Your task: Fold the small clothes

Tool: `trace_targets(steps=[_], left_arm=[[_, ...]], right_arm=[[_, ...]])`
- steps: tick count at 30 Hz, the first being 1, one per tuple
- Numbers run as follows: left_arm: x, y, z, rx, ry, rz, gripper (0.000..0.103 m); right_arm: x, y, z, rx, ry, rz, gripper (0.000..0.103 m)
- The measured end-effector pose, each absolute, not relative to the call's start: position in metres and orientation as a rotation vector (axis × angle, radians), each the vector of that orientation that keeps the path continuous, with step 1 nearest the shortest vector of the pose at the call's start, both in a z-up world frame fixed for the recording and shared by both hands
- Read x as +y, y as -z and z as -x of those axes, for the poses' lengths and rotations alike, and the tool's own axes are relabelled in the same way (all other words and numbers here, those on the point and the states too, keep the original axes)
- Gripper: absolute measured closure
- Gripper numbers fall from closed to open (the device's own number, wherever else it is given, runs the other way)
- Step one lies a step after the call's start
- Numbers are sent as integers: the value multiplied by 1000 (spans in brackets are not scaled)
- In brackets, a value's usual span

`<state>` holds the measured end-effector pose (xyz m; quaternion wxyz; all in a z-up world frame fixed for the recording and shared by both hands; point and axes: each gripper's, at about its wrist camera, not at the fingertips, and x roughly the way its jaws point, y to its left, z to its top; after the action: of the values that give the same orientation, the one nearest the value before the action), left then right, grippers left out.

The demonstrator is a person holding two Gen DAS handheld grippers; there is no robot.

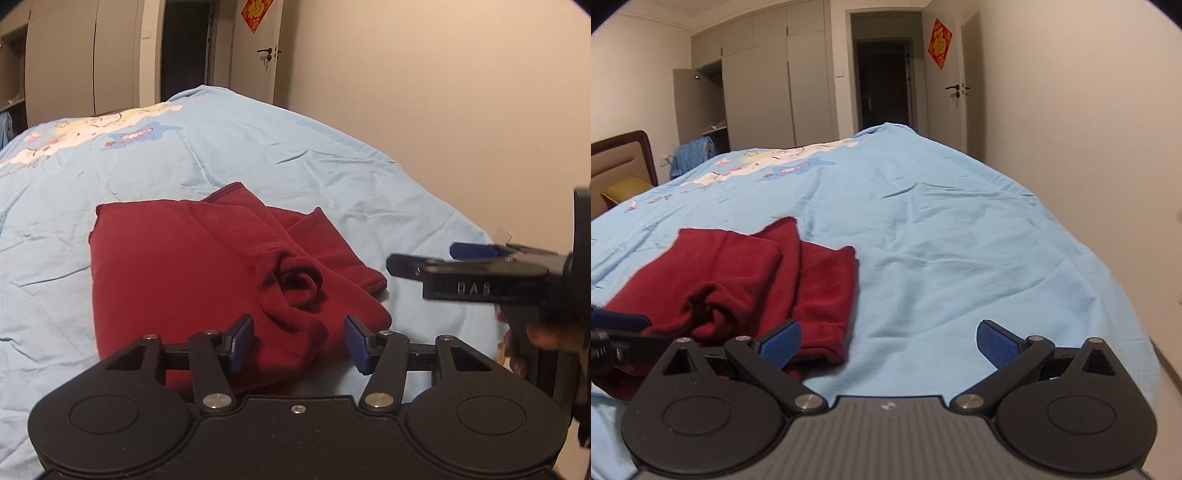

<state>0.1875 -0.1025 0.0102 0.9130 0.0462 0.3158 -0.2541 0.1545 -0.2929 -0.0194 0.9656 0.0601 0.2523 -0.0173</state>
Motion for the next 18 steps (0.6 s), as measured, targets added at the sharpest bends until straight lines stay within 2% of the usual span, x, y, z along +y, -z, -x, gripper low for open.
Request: trace_targets(steps=[5, 10, 18], left_arm=[[-101, -9, -181, 638, 509, -114, 50], [-103, -8, -179, 638, 510, -134, 65], [-110, -3, -174, 633, 531, -164, 87]], right_arm=[[-289, 12, -164, 515, -96, -225, 0], [-288, 11, -185, 523, -260, -388, 1], [-262, 11, -223, 565, -386, -426, 24]])
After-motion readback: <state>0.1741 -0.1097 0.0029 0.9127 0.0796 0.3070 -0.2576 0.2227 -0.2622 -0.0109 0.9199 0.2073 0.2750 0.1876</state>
